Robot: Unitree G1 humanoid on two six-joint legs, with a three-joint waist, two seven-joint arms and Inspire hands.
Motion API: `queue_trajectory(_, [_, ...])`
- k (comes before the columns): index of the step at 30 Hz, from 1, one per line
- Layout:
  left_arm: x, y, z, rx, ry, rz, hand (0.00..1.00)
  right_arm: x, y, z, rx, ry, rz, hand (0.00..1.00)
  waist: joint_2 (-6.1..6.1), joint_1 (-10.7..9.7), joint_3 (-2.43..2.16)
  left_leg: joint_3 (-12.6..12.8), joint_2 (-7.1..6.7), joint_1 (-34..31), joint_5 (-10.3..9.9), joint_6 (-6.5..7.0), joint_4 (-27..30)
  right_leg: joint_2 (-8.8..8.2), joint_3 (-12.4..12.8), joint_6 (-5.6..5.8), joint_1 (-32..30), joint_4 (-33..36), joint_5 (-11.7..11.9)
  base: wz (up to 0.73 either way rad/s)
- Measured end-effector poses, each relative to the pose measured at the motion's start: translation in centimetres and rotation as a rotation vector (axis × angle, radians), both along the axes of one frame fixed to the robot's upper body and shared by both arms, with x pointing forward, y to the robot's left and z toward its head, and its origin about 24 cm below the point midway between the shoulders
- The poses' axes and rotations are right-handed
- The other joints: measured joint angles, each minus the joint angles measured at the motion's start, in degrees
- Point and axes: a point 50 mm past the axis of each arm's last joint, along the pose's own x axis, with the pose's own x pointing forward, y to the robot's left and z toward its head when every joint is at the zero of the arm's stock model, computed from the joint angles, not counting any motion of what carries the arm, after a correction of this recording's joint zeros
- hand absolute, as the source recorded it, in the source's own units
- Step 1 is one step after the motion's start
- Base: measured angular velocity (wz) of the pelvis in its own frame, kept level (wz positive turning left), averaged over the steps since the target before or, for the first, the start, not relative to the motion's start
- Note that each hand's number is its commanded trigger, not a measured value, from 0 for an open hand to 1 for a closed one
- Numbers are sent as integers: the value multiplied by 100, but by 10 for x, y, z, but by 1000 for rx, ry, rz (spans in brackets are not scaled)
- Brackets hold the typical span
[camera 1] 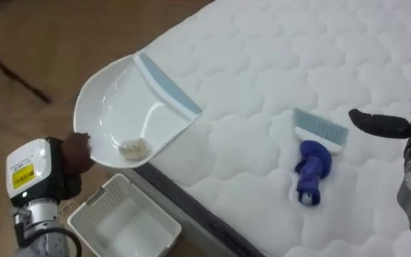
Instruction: Clean bed
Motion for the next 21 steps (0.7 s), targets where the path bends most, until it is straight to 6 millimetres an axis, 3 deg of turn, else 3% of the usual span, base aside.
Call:
queue_trajectory(1, [0, 0, 0, -5, 6, 1, 100, 0, 1, 1, -2, -6, 3, 0, -8, -24, 1, 32, -46, -31, 56, 31, -42, -43, -158, -15, 3, -10, -60, 95])
queue_trajectory(2, [0, -1, -2, -25, 18, 3, 100, 1, 2, 5, -6, -23, 8, 0, 12, -86, 4, 319, -23, -89, 118, 77, -23, -113, -577, -19, 0, -95, -130, 113])
queue_trajectory(3, [0, -1, -3, -38, 35, -3, 100, -2, 4, 4, -3, -19, 15, 0, 0, -206, 7, 933, 215, -107, -91, 108, 389, -150, -1090, 36, 50, -86, -173, 116])
queue_trajectory(4, [0, -1, -3, -43, 42, -5, 100, -4, 6, 3, 0, -17, 19, 0, -6, -232, 4, 1165, 385, -85, -271, 69, 647, -152, -1310, 57, 106, -81, -198, 112])
queue_trajectory(5, [0, 0, -3, -56, 53, -4, 100, -4, 10, 4, 8, -28, 31, 0, -8, -323, 4, 1422, 714, -20, -587, -30, 1053, -134, -1682, 105, 183, -60, -248, 103])
queue_trajectory(6, [2, -2, -4, -71, 64, -11, 100, -3, 12, 6, 11, -40, 40, 0, 16, -362, 2, 1476, 956, -14, -793, -188, 1276, -133, -1877, 154, 209, 85, -343, 95])
queue_trajectory(7, [4, -4, -3, -75, 68, -19, 100, -3, 12, 7, 10, -43, 42, 0, 39, -360, 24, 1456, 964, -43, -822, -184, 1224, -138, -1902, 190, 213, 231, -375, 80])
queue_trajectory(8, [4, -4, -4, -78, 76, -23, 100, -4, 14, 4, 22, -39, 45, 0, 41, -353, 23, 1371, 884, -34, -851, -119, 1059, -169, -1765, 213, 159, 417, -387, 78])
queue_trajectory(9, [4, -5, -4, -78, 79, -25, 100, -7, 16, 1, 30, -31, 45, 0, 6, -392, 2, 1220, 736, 9, -792, -33, 853, -185, -1293, 207, 73, 494, -378, 77])
queue_trajectory(11, [4, -7, -6, -94, 82, -25, 100, -9, 17, -3, 30, -19, 46, 0, 14, -340, -2, 1093, 590, 41, -707, -3, 693, -210, -742, 225, -33, 543, -364, 57])
queue_trajectory(14, [4, -6, -6, -118, 74, -13, 100, -14, 22, -10, 51, -2, 47, 0, 54, -235, -22, 943, 365, 102, -513, 28, 414, -324, -780, 257, -33, 711, -342, 40])
queue_trajectory(16, [4, -7, -5, -116, 73, -16, 100, -19, 24, -17, 63, 18, 46, 0, 91, -130, -34, 802, 278, 201, -416, 20, 230, -441, -835, 279, -158, 1215, -329, 42])
queue_trajectory(17, [4, -7, -5, -114, 72, -19, 100, -22, 25, -20, 63, 30, 40, 0, 136, -198, -33, 560, 234, 256, -352, 11, 114, -581, -783, 335, -376, 1828, -263, 74])
queue_trajectory(18, [5, -7, -4, -113, 68, -26, 100, -26, 27, -25, 57, 47, 41, 0, 187, -229, -43, 292, 232, 303, -305, -22, 19, -556, -211, 357, -658, 2028, -322, 70])
queue_trajectory(19, [6, -8, -3, -112, 61, -28, 100, -27, 28, -25, 53, 52, 48, 0, 188, -223, -42, 228, 227, 308, -293, -35, -18, -537, 85, 331, -817, 1979, -361, 62])
queue_trajectory(20, [7, -9, -1, -110, 50, -33, 100, -27, 32, -27, 47, 57, 60, 0, 199, -267, -34, 47, 198, 297, -252, -58, -43, -600, 553, 333, -1125, 1801, -360, 80])
queue_trajectory(21, [8, -10, -1, -113, 48, -37, 100, -27, 35, -29, 46, 63, 72, 0, 187, -357, -31, -124, 146, 300, -212, -77, -16, -730, 949, 433, -1366, 1486, -249, 91])
